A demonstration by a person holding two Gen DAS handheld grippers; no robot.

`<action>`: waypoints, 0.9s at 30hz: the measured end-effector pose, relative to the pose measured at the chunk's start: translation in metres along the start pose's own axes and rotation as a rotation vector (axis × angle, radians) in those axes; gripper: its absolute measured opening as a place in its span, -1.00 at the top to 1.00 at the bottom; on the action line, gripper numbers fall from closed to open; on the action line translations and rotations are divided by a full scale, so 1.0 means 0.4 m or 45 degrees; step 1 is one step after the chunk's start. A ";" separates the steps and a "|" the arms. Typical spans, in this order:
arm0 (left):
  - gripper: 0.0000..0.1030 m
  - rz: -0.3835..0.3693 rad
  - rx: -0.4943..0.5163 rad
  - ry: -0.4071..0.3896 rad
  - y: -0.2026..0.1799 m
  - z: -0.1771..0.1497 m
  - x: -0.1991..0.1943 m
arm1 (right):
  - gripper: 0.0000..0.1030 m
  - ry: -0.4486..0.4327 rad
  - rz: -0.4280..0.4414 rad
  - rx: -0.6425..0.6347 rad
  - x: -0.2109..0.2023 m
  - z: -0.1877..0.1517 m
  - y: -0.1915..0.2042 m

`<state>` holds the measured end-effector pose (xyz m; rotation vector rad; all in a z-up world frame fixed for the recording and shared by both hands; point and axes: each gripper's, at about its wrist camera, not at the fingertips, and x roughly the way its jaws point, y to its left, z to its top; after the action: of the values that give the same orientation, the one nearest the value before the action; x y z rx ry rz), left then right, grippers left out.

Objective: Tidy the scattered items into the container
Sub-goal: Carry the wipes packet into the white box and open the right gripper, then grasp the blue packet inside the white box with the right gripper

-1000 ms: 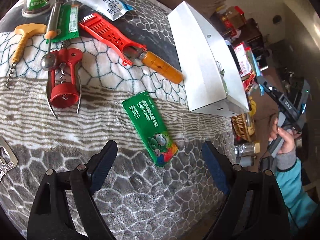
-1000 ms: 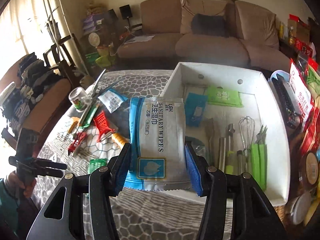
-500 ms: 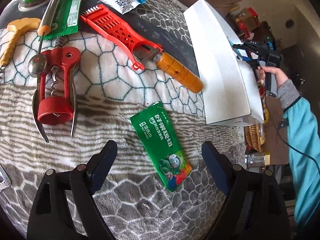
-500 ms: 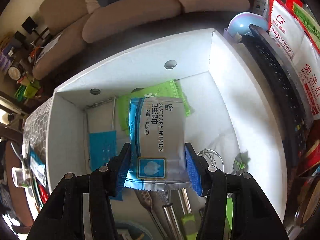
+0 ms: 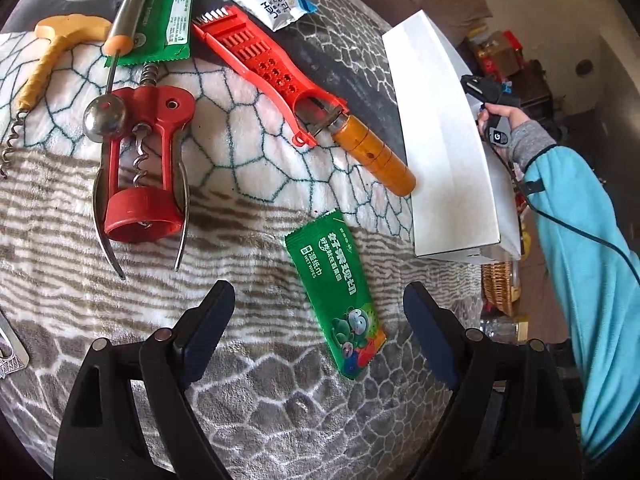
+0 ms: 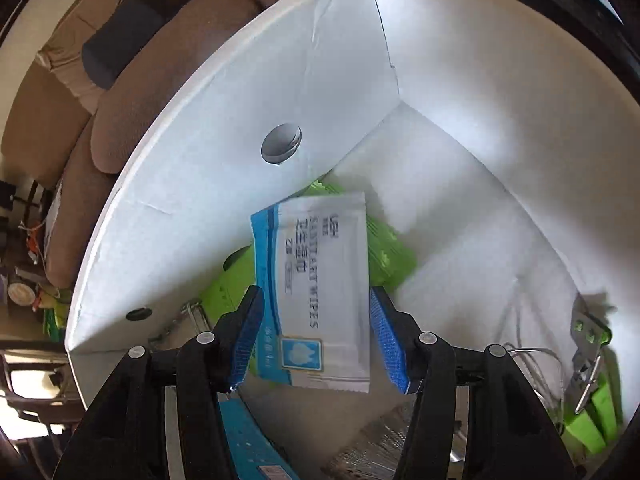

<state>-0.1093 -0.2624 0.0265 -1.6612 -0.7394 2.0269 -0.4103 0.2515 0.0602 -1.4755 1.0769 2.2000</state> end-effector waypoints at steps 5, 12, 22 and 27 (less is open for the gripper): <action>-0.65 0.015 -0.008 0.029 0.008 -0.002 0.019 | -0.10 0.041 0.082 -0.073 -0.027 -0.020 0.036; -0.65 0.000 0.017 0.024 -0.013 -0.010 0.022 | -0.13 -0.079 -0.048 -0.370 -0.148 -0.046 0.045; -0.65 -0.016 -0.005 -0.034 -0.011 -0.003 0.002 | -0.42 0.037 0.104 -0.776 -0.234 -0.294 0.095; -0.65 0.020 -0.015 -0.025 0.000 -0.006 0.014 | -0.48 0.061 -0.063 -0.844 -0.098 -0.314 0.242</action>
<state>-0.1080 -0.2588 0.0219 -1.6603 -0.7485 2.0564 -0.3660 0.1025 0.1107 -1.7720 0.3044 2.6336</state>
